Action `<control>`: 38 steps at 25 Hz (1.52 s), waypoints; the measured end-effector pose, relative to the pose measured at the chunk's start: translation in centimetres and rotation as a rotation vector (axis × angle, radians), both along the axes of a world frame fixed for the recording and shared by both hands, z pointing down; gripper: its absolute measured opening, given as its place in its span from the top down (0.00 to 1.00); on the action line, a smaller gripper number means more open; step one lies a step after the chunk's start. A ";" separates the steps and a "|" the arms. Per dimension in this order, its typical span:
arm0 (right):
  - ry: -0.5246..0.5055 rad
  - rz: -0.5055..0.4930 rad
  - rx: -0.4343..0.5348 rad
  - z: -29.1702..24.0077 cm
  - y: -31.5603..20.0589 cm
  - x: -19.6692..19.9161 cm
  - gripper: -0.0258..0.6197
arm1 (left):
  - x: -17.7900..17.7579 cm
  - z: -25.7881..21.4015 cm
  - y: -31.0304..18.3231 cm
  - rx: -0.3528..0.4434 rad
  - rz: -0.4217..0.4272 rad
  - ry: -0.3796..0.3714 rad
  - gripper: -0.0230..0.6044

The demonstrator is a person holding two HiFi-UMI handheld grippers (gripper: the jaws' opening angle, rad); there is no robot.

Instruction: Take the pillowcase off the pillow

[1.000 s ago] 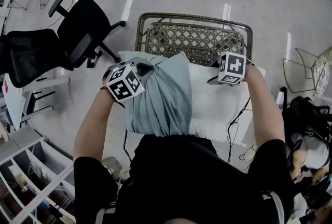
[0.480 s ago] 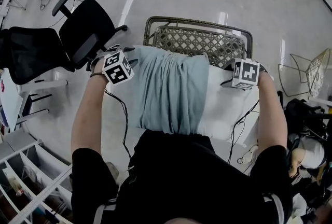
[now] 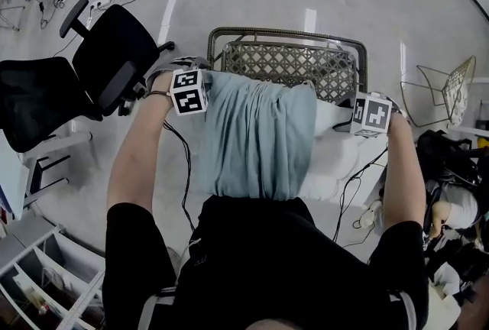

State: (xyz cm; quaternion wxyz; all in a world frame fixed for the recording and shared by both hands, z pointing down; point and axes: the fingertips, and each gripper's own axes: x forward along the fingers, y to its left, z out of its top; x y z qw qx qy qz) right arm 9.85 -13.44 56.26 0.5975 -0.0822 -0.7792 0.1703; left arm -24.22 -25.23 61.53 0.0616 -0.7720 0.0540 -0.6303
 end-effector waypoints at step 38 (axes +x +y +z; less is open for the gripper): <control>0.036 0.079 0.079 4.1 -3.8 3.0 0.64 | -3.9 0.9 0.4 0.026 -0.181 0.025 0.63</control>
